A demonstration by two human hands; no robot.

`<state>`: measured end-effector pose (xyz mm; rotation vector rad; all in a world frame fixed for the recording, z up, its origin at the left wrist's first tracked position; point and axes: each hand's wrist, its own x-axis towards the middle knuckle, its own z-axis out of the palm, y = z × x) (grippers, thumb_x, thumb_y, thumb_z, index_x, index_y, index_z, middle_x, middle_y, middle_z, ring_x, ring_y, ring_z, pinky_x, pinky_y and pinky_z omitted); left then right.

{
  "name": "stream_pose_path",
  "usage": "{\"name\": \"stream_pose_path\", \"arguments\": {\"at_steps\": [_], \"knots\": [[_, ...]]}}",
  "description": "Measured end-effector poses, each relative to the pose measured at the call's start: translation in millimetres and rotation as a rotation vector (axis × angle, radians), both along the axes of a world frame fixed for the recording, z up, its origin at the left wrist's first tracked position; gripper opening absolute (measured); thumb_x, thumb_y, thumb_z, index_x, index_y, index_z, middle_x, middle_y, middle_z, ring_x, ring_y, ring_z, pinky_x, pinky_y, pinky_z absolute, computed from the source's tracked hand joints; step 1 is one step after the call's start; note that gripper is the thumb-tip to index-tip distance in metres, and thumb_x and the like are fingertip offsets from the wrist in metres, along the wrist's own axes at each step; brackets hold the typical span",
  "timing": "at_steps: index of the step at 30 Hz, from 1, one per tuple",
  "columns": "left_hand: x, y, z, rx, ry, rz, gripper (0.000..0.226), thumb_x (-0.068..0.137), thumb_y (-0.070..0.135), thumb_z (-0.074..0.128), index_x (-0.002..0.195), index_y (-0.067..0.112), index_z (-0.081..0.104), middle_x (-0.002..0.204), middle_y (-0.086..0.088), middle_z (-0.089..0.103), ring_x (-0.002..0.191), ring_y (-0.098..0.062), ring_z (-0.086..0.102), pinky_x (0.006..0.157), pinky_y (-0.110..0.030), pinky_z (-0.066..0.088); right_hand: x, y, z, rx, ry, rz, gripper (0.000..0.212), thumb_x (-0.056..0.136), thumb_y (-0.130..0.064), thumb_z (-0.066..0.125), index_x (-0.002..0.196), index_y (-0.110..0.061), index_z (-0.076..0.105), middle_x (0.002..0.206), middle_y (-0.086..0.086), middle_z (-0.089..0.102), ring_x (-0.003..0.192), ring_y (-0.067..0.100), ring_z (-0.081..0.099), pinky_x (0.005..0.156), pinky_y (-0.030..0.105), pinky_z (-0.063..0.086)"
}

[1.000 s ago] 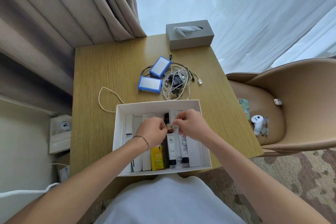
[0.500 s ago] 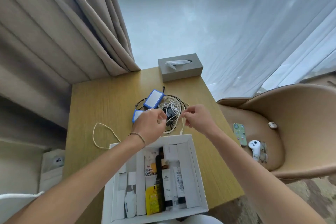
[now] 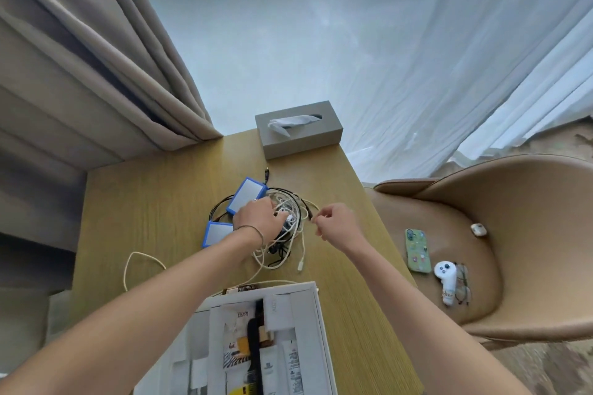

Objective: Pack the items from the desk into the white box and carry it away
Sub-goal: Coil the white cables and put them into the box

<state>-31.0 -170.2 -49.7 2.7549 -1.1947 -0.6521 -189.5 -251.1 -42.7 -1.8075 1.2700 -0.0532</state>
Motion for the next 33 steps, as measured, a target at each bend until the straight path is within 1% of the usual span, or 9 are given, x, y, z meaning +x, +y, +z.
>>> {"name": "stream_pose_path", "arguments": {"at_steps": [5, 8, 13, 16, 20, 23, 27, 30, 33], "knots": [[3, -16, -11, -0.043, 0.264, 0.130, 0.031, 0.096, 0.032, 0.054, 0.078, 0.011, 0.067, 0.069, -0.007, 0.061, 0.064, -0.021, 0.055, 0.063, -0.032, 0.048, 1, 5, -10, 0.031, -0.109, 0.014, 0.024, 0.091, -0.014, 0.059, 0.076, -0.030, 0.068, 0.072, -0.005, 0.072, 0.069, 0.016, 0.068, 0.076, 0.046, 0.062], [-3, -13, -2, -0.200, 0.361, 0.157, 0.028, 0.094, 0.026, 0.054, 0.079, 0.005, 0.065, 0.071, -0.007, 0.059, 0.062, -0.017, 0.049, 0.058, -0.030, 0.040, 3, 8, -12, -0.036, -0.180, 0.024, 0.019, 0.088, -0.016, 0.066, 0.103, -0.027, 0.071, 0.094, -0.007, 0.072, 0.086, 0.013, 0.067, 0.081, 0.039, 0.060], [-17, -1, 35, -0.514, 0.413, 0.146, 0.034, 0.089, 0.024, 0.061, 0.060, 0.005, 0.057, 0.051, 0.004, 0.049, 0.049, -0.005, 0.042, 0.054, -0.026, 0.035, 20, 19, -1, -0.052, -0.421, 0.201, 0.089, 0.074, -0.023, 0.085, 0.152, -0.029, 0.041, 0.142, -0.008, 0.057, 0.128, 0.007, 0.052, 0.106, 0.027, 0.043], [-23, 9, 64, -0.700, 0.407, 0.164, 0.032, 0.087, 0.019, 0.067, 0.061, 0.001, 0.061, 0.076, -0.011, 0.059, 0.062, -0.014, 0.051, 0.062, -0.034, 0.043, 40, 30, 8, -0.048, -0.487, 0.188, 0.070, 0.077, -0.027, 0.079, 0.142, -0.035, 0.051, 0.126, -0.011, 0.069, 0.113, 0.009, 0.065, 0.094, 0.037, 0.055], [-20, 25, 115, -0.920, 0.698, 0.168, 0.034, 0.095, 0.024, 0.057, 0.079, -0.004, 0.068, 0.091, -0.004, 0.070, 0.085, -0.024, 0.064, 0.085, -0.037, 0.053, 62, 40, 17, -0.060, -0.558, 0.138, 0.013, 0.095, -0.022, 0.064, 0.096, -0.014, 0.074, 0.086, 0.001, 0.076, 0.083, 0.018, 0.070, 0.081, 0.047, 0.056], [-9, 37, 159, -1.046, 0.963, 0.156, 0.040, 0.101, 0.023, 0.040, 0.077, 0.017, 0.071, 0.096, -0.014, 0.074, 0.100, -0.034, 0.068, 0.098, -0.041, 0.051, 74, 50, 17, -0.050, -0.502, 0.202, 0.038, 0.101, -0.025, 0.054, 0.071, -0.011, 0.071, 0.070, 0.000, 0.073, 0.071, 0.014, 0.067, 0.078, 0.043, 0.054], [17, 62, 201, -1.268, 1.077, 0.198, 0.027, 0.104, 0.020, 0.036, 0.084, 0.012, 0.053, 0.080, -0.009, 0.059, 0.074, -0.029, 0.061, 0.084, -0.047, 0.053, 79, 59, 15, 0.018, -0.478, 0.261, 0.046, 0.104, -0.031, 0.049, 0.068, -0.010, 0.068, 0.062, -0.001, 0.068, 0.062, 0.018, 0.063, 0.072, 0.044, 0.053], [38, 92, 210, -1.325, 0.904, 0.226, 0.019, 0.103, 0.019, 0.038, 0.093, 0.012, 0.053, 0.077, -0.007, 0.052, 0.062, -0.021, 0.047, 0.063, -0.035, 0.041, 80, 59, 25, 0.100, -0.472, 0.320, 0.040, 0.103, -0.034, 0.052, 0.069, -0.017, 0.066, 0.064, 0.002, 0.070, 0.062, 0.020, 0.066, 0.072, 0.045, 0.056], [56, 126, 201, -1.284, 0.712, 0.276, 0.011, 0.098, 0.017, 0.043, 0.101, 0.011, 0.052, 0.078, -0.006, 0.048, 0.058, -0.015, 0.035, 0.056, -0.031, 0.026, 79, 60, 48, 0.111, -0.420, 0.456, 0.033, 0.097, -0.035, 0.063, 0.065, -0.026, 0.068, 0.063, -0.003, 0.072, 0.057, 0.006, 0.063, 0.063, 0.025, 0.051]]}}
